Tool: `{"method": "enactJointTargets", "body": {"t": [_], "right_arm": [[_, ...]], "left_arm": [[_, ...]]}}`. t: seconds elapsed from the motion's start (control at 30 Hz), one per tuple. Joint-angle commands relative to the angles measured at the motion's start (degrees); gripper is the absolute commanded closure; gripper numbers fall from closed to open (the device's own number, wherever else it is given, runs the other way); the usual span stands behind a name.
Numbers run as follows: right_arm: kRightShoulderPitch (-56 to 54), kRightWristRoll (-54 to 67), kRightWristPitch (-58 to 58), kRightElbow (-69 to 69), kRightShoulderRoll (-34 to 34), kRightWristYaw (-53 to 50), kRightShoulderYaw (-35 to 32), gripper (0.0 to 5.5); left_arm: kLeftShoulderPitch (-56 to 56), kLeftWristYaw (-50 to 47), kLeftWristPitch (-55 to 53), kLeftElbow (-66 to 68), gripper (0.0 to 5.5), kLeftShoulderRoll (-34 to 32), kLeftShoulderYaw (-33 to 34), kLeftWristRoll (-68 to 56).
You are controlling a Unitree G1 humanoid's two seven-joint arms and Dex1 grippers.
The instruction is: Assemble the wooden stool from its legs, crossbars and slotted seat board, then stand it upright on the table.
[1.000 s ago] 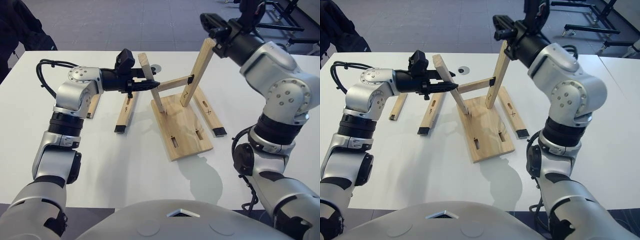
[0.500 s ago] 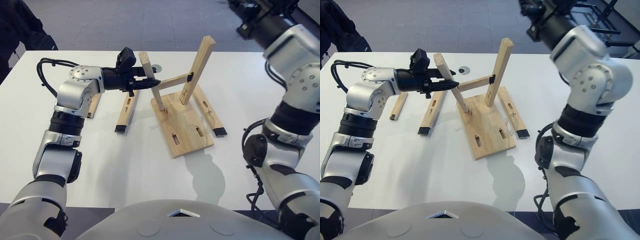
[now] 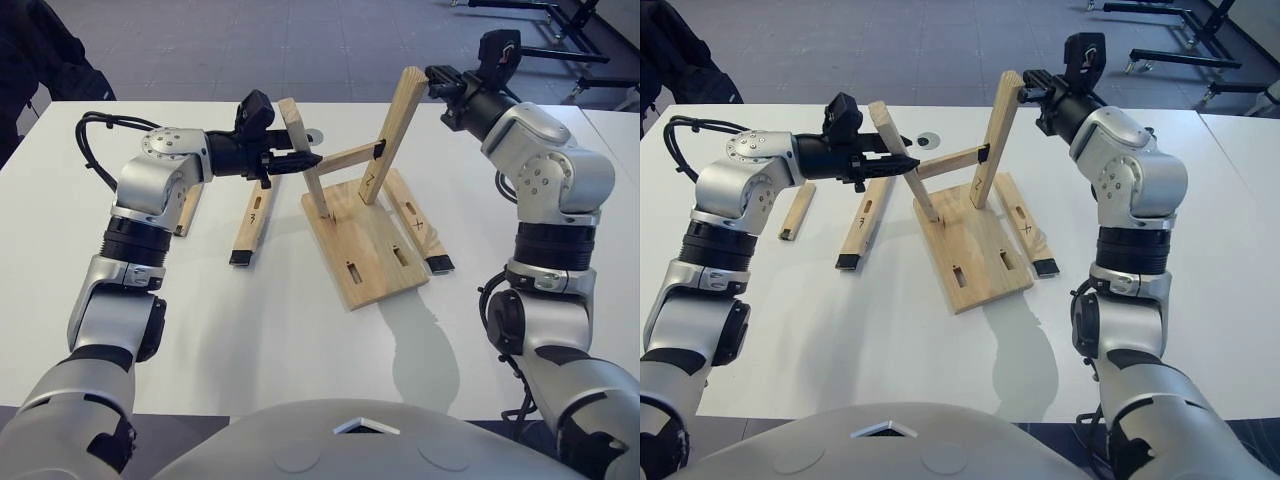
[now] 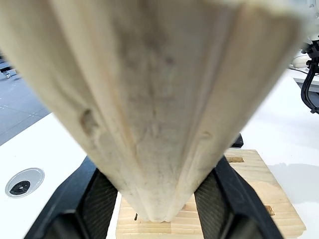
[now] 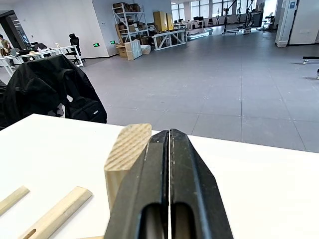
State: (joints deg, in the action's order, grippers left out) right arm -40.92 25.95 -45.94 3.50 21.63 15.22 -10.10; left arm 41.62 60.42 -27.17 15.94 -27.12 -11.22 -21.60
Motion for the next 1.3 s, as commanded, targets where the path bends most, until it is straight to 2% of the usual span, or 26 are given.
{"method": "enactJointTargets", "body": {"t": [0.03, 0.9, 1.3], "right_arm": [[0.9, 0.0, 0.1, -0.8, -0.6, 0.1, -0.4, 5.48], [1.9, -1.1, 3.2, 3.4, -1.2, 2.8, -1.1, 5.48], [3.5, 0.0, 1.3, 0.0, -2.0, 2.6, -1.1, 5.48]], "left_arm": [[-1.3, -1.2, -1.9, 2.3, 3.46, -0.5, -2.3, 4.2], [-2.3, 5.1, -3.4, -0.1, 3.46, -1.6, 0.3, 0.0], [-2.8, 7.1, -3.8, -2.6, 3.46, -2.1, 0.5, -0.2]]}}
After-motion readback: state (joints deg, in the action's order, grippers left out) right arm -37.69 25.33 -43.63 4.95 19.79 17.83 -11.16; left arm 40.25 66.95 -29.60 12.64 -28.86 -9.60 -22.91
